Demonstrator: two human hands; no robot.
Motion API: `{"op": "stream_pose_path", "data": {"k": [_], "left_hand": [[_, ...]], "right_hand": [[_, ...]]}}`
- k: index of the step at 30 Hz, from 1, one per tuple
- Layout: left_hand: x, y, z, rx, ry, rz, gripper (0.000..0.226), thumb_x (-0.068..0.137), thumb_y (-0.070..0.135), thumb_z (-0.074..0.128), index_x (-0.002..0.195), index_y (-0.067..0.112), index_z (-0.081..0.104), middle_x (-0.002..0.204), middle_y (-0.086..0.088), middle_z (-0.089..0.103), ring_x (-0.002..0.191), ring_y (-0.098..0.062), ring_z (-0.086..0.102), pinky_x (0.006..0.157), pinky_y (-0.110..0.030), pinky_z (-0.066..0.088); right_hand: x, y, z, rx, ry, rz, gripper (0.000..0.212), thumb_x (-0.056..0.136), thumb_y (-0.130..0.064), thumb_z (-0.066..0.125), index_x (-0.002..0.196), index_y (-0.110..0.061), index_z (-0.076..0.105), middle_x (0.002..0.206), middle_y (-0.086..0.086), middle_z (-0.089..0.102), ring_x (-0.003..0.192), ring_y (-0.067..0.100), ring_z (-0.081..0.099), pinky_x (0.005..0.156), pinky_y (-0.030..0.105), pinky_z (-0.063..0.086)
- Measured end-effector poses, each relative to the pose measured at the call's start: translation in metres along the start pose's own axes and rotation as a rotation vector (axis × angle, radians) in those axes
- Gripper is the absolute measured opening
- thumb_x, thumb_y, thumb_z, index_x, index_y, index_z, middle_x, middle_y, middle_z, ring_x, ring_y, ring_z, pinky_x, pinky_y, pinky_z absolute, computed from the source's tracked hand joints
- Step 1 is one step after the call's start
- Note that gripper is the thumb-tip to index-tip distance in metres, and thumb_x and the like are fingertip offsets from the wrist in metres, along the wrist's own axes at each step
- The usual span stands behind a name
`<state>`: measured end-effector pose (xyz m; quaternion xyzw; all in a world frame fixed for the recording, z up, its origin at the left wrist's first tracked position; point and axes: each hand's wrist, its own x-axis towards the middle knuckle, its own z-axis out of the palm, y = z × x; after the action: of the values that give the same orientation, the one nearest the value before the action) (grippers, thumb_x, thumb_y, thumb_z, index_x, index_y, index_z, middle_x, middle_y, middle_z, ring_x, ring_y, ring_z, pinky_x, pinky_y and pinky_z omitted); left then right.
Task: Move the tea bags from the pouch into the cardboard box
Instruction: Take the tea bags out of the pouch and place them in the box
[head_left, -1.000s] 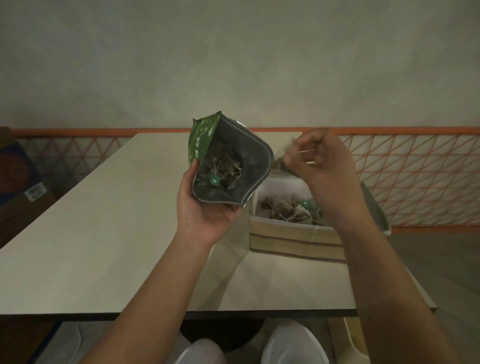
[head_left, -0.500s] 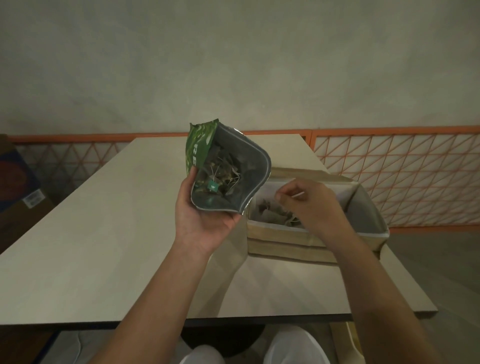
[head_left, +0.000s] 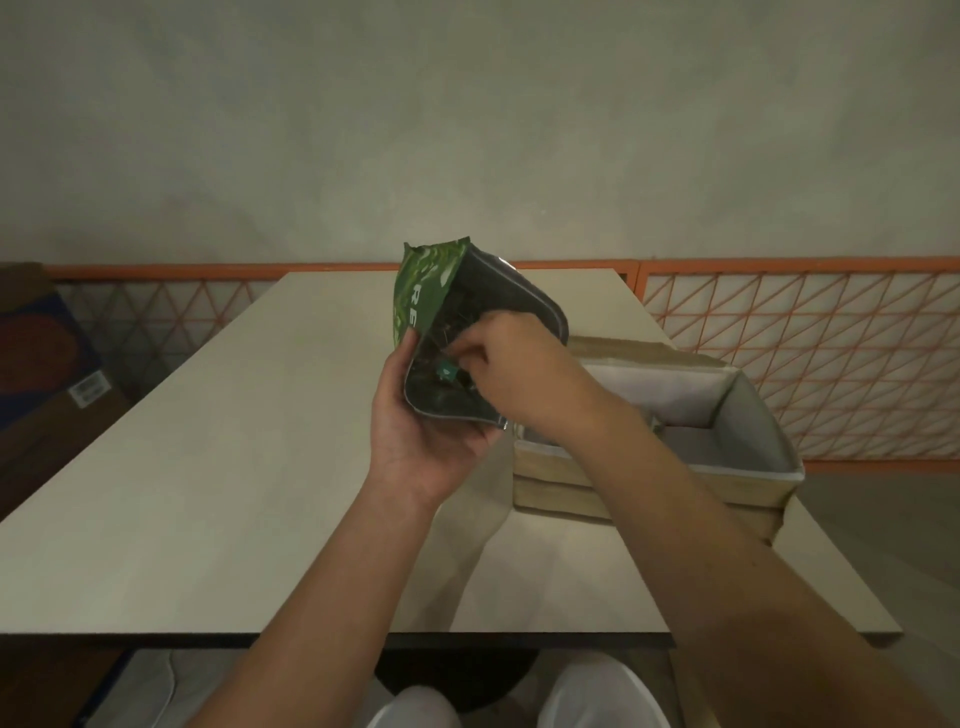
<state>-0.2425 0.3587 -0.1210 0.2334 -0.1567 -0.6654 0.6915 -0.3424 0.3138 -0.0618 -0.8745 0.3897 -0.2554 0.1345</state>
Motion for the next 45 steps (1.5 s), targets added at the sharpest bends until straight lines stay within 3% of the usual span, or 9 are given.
{"op": "stream_pose_path", "data": {"k": [8, 14, 16, 19, 22, 27, 35, 40, 45], "left_hand": [[-0.001, 0.004, 0.000, 0.008, 0.008, 0.000, 0.054, 0.093, 0.054, 0.055, 0.131, 0.018, 0.068, 0.138, -0.012, 0.065, 0.129, -0.025, 0.059, 0.109, -0.038, 0.043], [-0.001, 0.001, 0.000, 0.032, -0.002, 0.008, 0.053, 0.086, 0.052, 0.060, 0.123, 0.017, 0.073, 0.134, -0.012, 0.068, 0.116, -0.028, 0.066, 0.103, -0.037, 0.048], [-0.001, 0.000, -0.001, 0.030, -0.009, 0.006, 0.054, 0.085, 0.052, 0.061, 0.125, 0.017, 0.071, 0.136, -0.011, 0.067, 0.115, -0.028, 0.066, 0.097, -0.037, 0.052], [0.001, 0.002, -0.002, 0.035, 0.002, 0.014, 0.055, 0.088, 0.053, 0.059, 0.129, 0.018, 0.069, 0.140, -0.012, 0.064, 0.118, -0.028, 0.063, 0.093, -0.036, 0.053], [0.001, 0.003, -0.002, 0.031, 0.002, 0.004, 0.054, 0.092, 0.054, 0.055, 0.129, 0.017, 0.070, 0.140, -0.012, 0.063, 0.120, -0.028, 0.059, 0.095, -0.034, 0.049], [0.000, -0.003, 0.000, 0.028, -0.038, -0.001, 0.051, 0.088, 0.052, 0.058, 0.118, 0.014, 0.077, 0.128, -0.013, 0.068, 0.106, -0.027, 0.068, 0.090, -0.034, 0.054], [0.006, -0.005, 0.003, 0.014, -0.010, 0.007, 0.058, 0.095, 0.057, 0.054, 0.137, 0.019, 0.064, 0.142, -0.017, 0.061, 0.134, -0.034, 0.055, 0.106, -0.038, 0.045], [0.010, -0.006, 0.003, -0.034, -0.019, 0.009, 0.060, 0.093, 0.057, 0.057, 0.140, 0.021, 0.062, 0.144, -0.017, 0.060, 0.137, -0.034, 0.052, 0.101, -0.038, 0.049], [0.011, -0.008, 0.004, -0.055, -0.056, -0.008, 0.059, 0.092, 0.056, 0.057, 0.139, 0.020, 0.063, 0.146, -0.016, 0.057, 0.138, -0.034, 0.051, 0.089, -0.036, 0.056]], "right_hand": [[0.042, 0.011, 0.034, -0.268, -0.110, 0.052, 0.042, 0.094, -0.044, 0.055, 0.128, -0.019, 0.059, 0.126, 0.006, 0.054, 0.107, 0.025, 0.056, 0.084, 0.033, 0.043], [0.042, 0.014, 0.035, -0.372, -0.161, 0.044, 0.034, 0.094, -0.028, 0.054, 0.125, -0.015, 0.058, 0.125, 0.010, 0.051, 0.113, 0.029, 0.049, 0.091, 0.038, 0.045], [0.036, 0.011, 0.027, -0.297, -0.180, 0.031, 0.027, 0.088, -0.030, 0.059, 0.110, -0.014, 0.062, 0.112, 0.007, 0.053, 0.105, 0.026, 0.053, 0.086, 0.034, 0.048], [0.019, 0.005, 0.007, -0.106, -0.192, 0.018, 0.016, 0.083, -0.027, 0.067, 0.076, -0.019, 0.055, 0.090, -0.001, 0.053, 0.080, 0.014, 0.054, 0.062, 0.018, 0.041], [0.001, 0.004, -0.011, -0.018, -0.161, 0.020, 0.015, 0.081, -0.023, 0.070, 0.074, -0.021, 0.056, 0.076, -0.008, 0.056, 0.065, 0.002, 0.049, 0.052, 0.015, 0.033], [-0.022, 0.015, -0.021, 0.080, 0.007, 0.005, 0.010, 0.077, -0.016, 0.074, 0.082, -0.019, 0.065, 0.073, -0.009, 0.060, 0.063, 0.001, 0.054, 0.054, 0.016, 0.041], [-0.044, 0.027, -0.044, 0.310, 0.544, -0.090, 0.011, 0.082, -0.009, 0.071, 0.087, -0.017, 0.066, 0.081, -0.011, 0.062, 0.081, 0.004, 0.059, 0.064, 0.022, 0.055], [-0.055, 0.042, -0.051, 0.451, 0.719, -0.034, 0.016, 0.083, -0.007, 0.070, 0.090, -0.019, 0.064, 0.084, -0.007, 0.063, 0.077, 0.002, 0.056, 0.061, 0.020, 0.052], [-0.062, 0.058, -0.057, 0.519, 0.745, 0.059, 0.016, 0.084, -0.008, 0.071, 0.089, -0.021, 0.064, 0.082, -0.014, 0.062, 0.076, -0.002, 0.055, 0.068, 0.024, 0.052]]}}
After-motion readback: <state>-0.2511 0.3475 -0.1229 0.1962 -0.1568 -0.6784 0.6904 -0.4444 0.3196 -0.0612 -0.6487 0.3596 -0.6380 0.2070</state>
